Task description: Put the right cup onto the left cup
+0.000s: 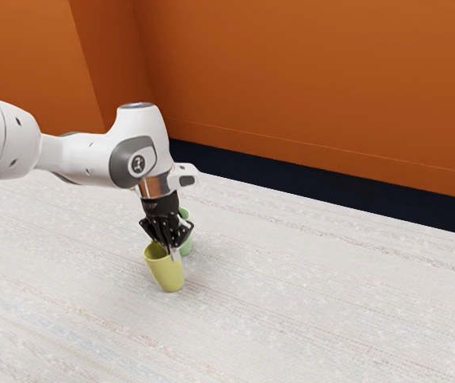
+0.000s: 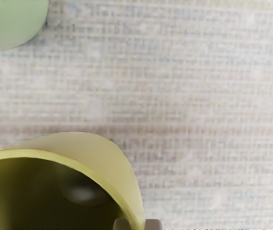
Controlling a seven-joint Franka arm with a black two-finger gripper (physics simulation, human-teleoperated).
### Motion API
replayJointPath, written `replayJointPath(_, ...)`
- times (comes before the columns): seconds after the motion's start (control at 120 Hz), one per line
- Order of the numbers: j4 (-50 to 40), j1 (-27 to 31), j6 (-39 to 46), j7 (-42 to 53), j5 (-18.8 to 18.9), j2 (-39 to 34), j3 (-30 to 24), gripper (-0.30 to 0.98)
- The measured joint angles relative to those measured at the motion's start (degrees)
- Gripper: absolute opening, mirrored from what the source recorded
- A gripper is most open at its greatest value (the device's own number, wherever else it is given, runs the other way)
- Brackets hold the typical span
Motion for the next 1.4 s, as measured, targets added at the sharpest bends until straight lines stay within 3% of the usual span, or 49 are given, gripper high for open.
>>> replayJointPath(0.35,0.89,-0.42,-3.29,-1.35,0.97,-4.41,-0.24,-0.10)
replayJointPath(0.625,8.68,-0.85,-9.83,-2.13,4.12,-4.08,0.28,-0.10)
replayJointPath(0.975,23.35,-2.59,-18.08,-2.41,9.75,2.54,2.61,-0.10)
replayJointPath(1.4,34.34,-2.46,-22.94,-1.87,12.29,10.93,3.69,-0.10)
